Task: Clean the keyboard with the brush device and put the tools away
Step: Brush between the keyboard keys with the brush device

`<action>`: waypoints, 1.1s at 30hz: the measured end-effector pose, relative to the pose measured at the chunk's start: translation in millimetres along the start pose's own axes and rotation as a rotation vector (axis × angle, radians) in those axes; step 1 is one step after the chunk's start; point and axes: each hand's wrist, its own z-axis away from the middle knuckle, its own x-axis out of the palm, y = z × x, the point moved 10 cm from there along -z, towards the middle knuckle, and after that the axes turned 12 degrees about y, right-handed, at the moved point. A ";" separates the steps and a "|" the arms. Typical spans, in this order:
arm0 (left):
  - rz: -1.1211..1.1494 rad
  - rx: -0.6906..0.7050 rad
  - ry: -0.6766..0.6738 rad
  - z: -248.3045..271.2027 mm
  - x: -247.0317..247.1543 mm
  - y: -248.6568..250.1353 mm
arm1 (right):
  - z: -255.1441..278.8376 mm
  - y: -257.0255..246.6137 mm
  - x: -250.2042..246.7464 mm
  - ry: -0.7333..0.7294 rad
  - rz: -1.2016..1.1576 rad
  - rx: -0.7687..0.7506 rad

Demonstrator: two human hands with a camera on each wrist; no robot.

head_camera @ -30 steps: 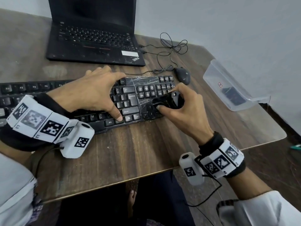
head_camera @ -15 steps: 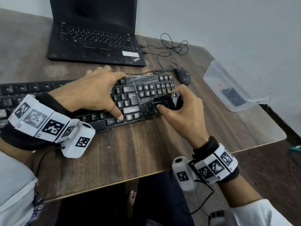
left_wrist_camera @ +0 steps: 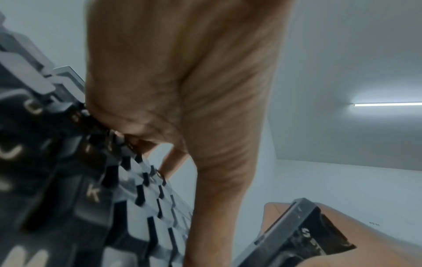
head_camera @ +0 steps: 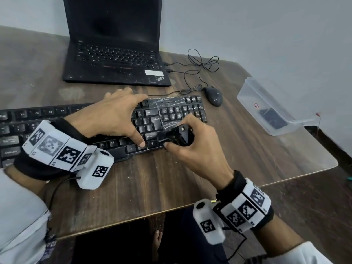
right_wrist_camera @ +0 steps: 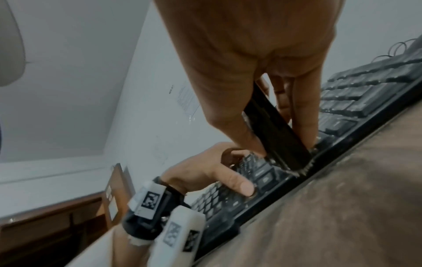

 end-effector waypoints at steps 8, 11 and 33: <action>0.007 -0.005 -0.005 -2.2 3.0 -3.5 | -2.9 16.5 -15.3 0.083 0.056 0.082; 0.013 -0.004 -0.006 -1.3 1.5 -2.1 | -2.6 18.0 -13.6 0.071 0.069 0.079; -0.018 0.006 0.018 0.1 -2.1 1.9 | -37.2 37.0 -25.0 0.009 0.122 0.053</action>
